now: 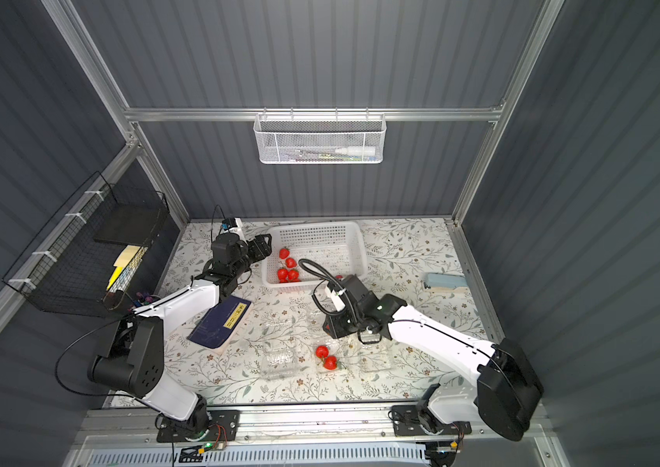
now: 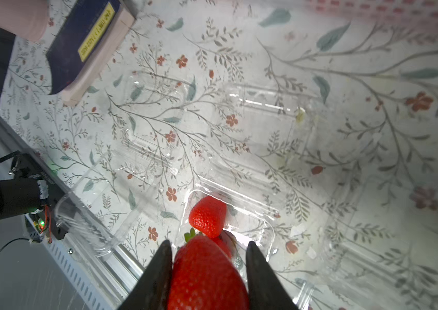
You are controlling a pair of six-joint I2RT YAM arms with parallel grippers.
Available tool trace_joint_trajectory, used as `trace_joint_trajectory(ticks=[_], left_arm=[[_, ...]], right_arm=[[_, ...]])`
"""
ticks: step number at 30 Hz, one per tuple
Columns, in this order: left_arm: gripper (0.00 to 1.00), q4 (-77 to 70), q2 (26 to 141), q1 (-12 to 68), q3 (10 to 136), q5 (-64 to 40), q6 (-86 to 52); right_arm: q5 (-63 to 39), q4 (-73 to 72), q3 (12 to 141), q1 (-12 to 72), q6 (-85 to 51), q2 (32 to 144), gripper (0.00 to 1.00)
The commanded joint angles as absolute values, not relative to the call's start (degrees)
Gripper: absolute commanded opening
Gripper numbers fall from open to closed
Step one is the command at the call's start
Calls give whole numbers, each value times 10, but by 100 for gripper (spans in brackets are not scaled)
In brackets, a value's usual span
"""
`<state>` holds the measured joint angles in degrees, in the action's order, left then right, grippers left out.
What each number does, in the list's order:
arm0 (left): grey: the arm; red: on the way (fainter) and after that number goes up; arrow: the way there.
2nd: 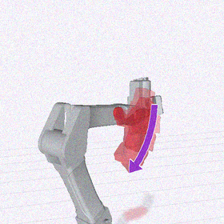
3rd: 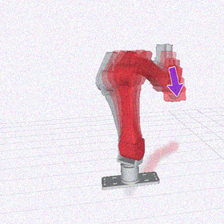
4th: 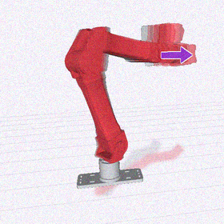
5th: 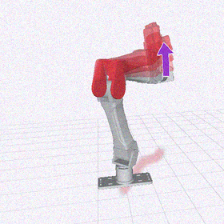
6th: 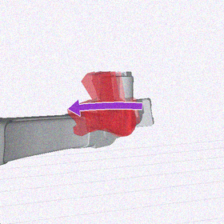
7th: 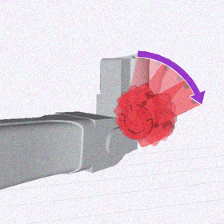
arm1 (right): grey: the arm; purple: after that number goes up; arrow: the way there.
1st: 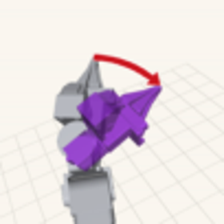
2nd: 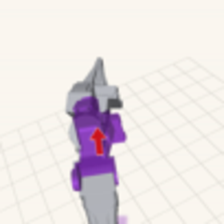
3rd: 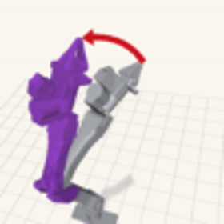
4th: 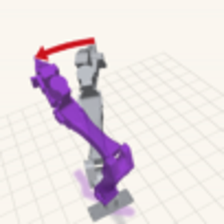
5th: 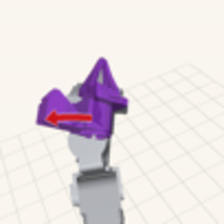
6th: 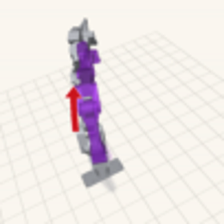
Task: Pack strawberries into containers
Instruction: Place the strawberry in the packing box.
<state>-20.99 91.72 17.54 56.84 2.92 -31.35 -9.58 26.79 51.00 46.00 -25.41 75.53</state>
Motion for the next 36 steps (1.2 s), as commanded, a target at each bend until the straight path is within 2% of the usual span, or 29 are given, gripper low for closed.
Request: trace_joint_trajectory(ticks=[1,6,15,20,25,32,36], left_arm=[[76,-215,911,178,585,23,-318],[76,-208,911,179,590,28,-316],[76,-205,917,179,594,30,-314],[76,-205,919,179,592,31,-313],[76,-206,918,179,589,34,-312],[76,-207,918,179,588,39,-310],[76,-207,920,179,589,46,-304]], right_arm=[[12,187,461,493,-349,748,19],[93,127,412,525,-413,765,22],[112,120,419,554,-416,818,29],[107,127,418,559,-411,815,47],[99,147,424,562,-410,804,55],[122,192,448,564,-396,771,57],[185,225,524,557,-287,735,57]])
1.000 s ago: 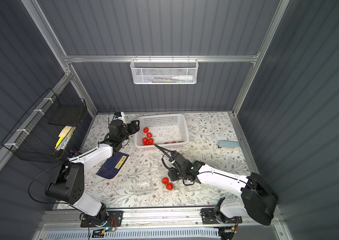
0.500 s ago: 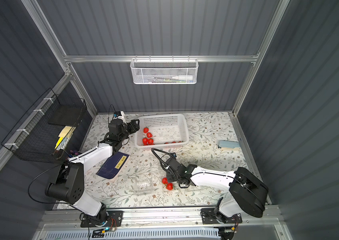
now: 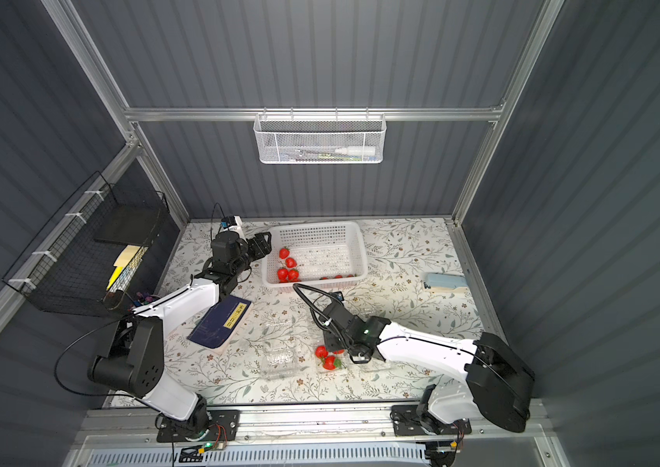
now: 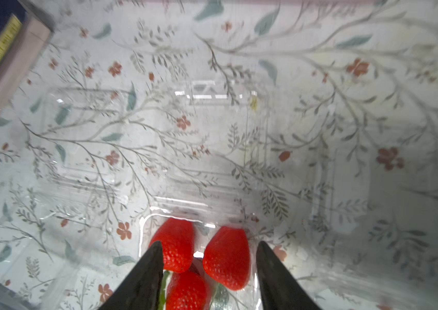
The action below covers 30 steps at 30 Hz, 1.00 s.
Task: Pack strawberries into containers
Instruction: Place the strawberry in the packing box, then pick up the strawberry from the basket.
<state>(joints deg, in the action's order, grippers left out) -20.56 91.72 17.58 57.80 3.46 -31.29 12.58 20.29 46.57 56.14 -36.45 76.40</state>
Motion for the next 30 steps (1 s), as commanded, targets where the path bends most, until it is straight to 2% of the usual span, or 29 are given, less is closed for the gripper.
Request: trace_joint_trajectory(ticks=[1,5,10,15,19,23,30], left_arm=[[76,-207,920,179,589,47,-303],[77,-212,923,179,587,50,-302],[77,-214,935,179,595,53,-294],[77,-218,939,179,597,58,-292],[77,-217,930,179,590,67,-293],[77,-216,931,179,588,71,-294],[77,-221,948,179,592,69,-294]], right_arm=[[195,227,548,547,-258,731,57],[142,213,646,451,-217,757,59],[98,176,771,360,-167,894,63],[75,305,972,323,-153,1093,62],[29,377,1063,302,-152,1193,63],[-3,461,1112,287,-149,1249,64],[-66,507,1101,267,-136,1269,53]])
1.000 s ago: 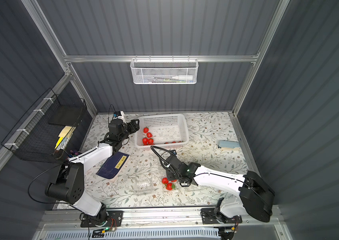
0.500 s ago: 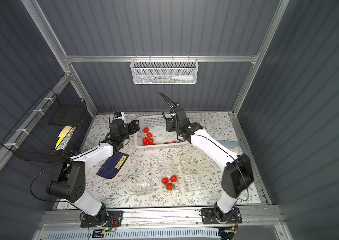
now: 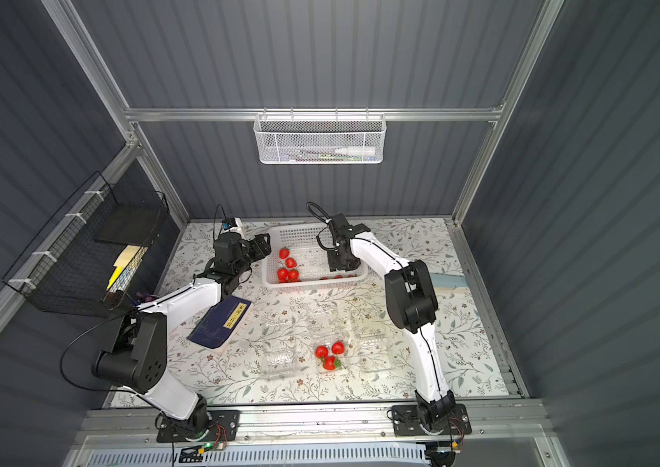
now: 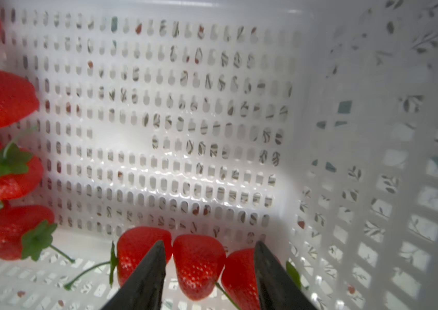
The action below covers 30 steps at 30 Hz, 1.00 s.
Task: Pack strawberries into containers
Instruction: Pick up the strawberry from the basket.
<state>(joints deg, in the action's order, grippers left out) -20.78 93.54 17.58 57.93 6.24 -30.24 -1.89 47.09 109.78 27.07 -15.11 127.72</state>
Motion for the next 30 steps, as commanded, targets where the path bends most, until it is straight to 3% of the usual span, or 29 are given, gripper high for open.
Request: trace_joint_trajectory(ticks=[1,8,24,30], left_arm=[[77,-221,949,179,592,68,-294],[77,-220,951,179,589,70,-294],[77,-220,964,179,596,68,-294],[77,-220,964,179,593,69,-294]], right_arm=[[-88,504,1100,268,-125,1269,53],[-198,513,1120,273,-58,1293,58],[-122,595,1225,300,75,1384,62],[-86,606,1260,308,94,1414,57]])
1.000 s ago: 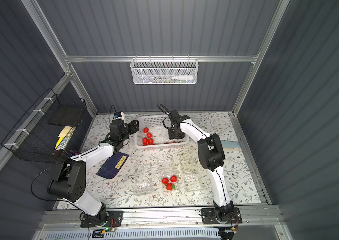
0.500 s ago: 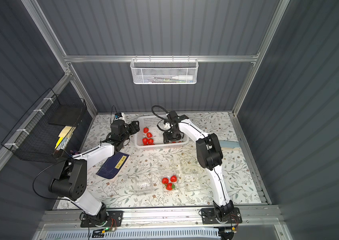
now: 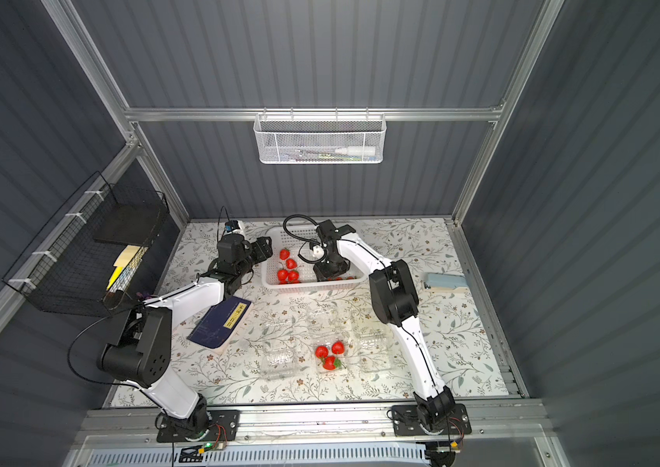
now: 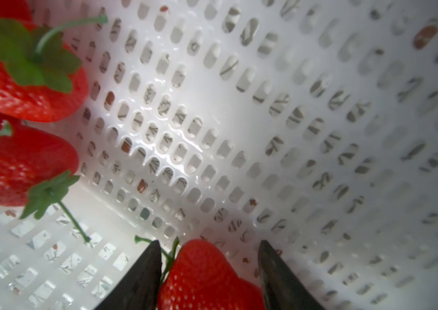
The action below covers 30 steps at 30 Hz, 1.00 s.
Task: Pack strawberries into containers
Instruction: Pick up the strawberry from the basket.
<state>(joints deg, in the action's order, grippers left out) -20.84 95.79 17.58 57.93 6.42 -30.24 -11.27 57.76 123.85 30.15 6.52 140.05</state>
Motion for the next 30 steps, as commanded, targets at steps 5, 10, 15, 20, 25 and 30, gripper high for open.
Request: trace_joint_trajectory(ticks=[5,10,15,20,25,30], left_arm=[[77,-220,966,179,592,71,-294],[77,-219,967,179,594,71,-294],[77,-216,962,179,593,75,-294],[77,-216,959,179,593,75,-294],[77,-216,954,179,591,75,-294],[77,-218,943,179,589,75,-294]], right_arm=[[-52,605,1278,310,96,1431,55],[-66,595,1290,309,80,1437,47],[-86,586,1290,305,54,1431,40],[-127,578,1290,296,20,1407,34],[-144,565,1284,293,-13,1368,34],[-162,527,1240,291,-51,1299,31]])
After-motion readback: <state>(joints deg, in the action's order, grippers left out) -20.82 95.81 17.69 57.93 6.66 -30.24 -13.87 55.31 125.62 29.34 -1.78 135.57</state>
